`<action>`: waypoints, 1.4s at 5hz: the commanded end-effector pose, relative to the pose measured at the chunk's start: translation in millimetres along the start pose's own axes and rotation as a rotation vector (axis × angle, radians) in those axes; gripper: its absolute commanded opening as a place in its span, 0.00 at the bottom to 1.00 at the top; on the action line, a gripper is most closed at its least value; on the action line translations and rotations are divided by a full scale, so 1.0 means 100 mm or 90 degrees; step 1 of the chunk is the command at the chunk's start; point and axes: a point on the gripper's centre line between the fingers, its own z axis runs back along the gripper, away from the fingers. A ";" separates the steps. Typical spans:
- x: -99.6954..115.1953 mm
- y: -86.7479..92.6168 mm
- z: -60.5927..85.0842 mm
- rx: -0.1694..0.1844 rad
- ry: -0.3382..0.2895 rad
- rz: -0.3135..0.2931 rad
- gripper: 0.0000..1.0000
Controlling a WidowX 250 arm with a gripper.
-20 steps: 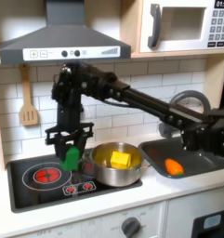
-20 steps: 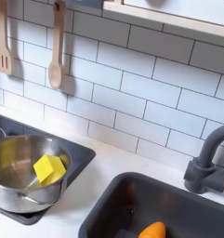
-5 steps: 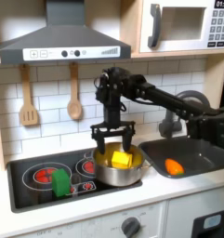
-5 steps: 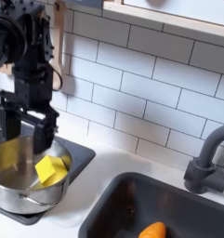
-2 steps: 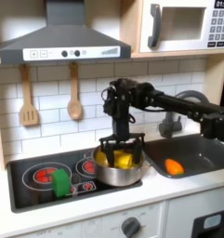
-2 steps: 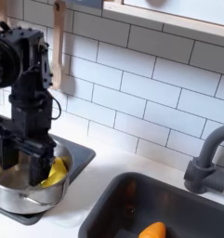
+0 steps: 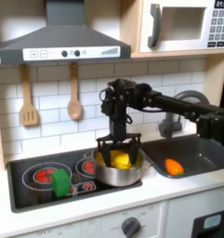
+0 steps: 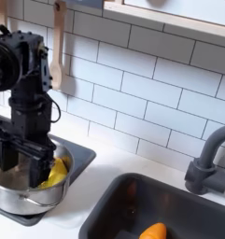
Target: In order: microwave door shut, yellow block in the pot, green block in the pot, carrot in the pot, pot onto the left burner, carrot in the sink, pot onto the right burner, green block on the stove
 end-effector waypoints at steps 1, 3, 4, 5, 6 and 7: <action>0.19 0.07 -0.03 0.013 -0.005 0.036 1.00; 0.42 0.16 -0.05 0.019 -0.016 0.049 1.00; 0.50 0.20 -0.09 0.021 -0.016 0.063 1.00; 0.64 0.16 -0.11 0.020 -0.017 0.061 1.00; 0.76 0.18 -0.09 0.023 -0.023 0.056 1.00; 0.86 0.22 -0.08 0.024 -0.028 0.059 1.00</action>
